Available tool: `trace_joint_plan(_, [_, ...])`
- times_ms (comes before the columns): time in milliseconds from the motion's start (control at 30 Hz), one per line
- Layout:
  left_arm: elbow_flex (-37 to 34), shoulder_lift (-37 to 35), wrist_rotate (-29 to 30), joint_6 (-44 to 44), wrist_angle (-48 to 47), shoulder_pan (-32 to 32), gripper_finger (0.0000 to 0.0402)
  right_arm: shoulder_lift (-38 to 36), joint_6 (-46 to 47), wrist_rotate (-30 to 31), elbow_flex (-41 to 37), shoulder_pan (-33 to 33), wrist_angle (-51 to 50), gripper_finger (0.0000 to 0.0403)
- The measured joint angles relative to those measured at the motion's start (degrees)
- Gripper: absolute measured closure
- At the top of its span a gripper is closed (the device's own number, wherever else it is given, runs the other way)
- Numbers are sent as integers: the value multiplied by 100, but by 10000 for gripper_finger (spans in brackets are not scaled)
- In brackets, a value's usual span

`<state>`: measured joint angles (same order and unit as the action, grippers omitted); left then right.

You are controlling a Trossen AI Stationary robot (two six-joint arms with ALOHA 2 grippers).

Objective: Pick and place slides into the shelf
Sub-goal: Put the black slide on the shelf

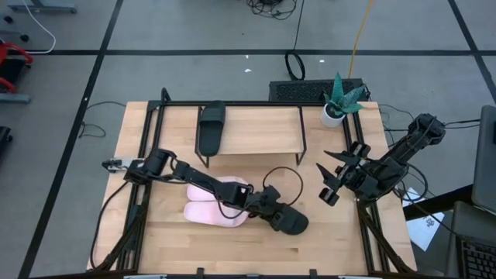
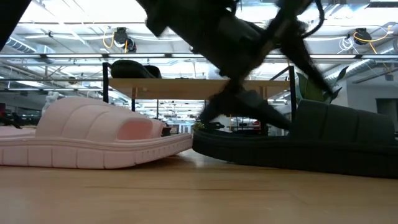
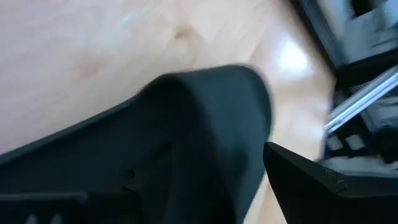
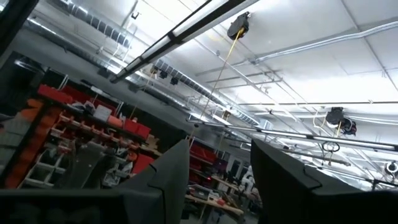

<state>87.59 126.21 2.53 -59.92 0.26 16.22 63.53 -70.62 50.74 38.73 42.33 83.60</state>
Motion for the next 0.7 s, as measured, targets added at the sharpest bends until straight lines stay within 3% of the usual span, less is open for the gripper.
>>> trace_joint_plan(133, [21,219,-196,-129,464,50,160,0,-6,13,-1,0,3,241])
trace_joint_plan(233, [20,232,-356,-165,384,65,193,0,-10,28,-1,0,-3,241])
trace_joint_plan(467, [51,105,-442,419,420,33,380,0,5,26,-1,2,-25,241])
trace_joint_plan(700, [185,-299,-430,617,429,34,397,0,72,21,-1,3,-30,241])
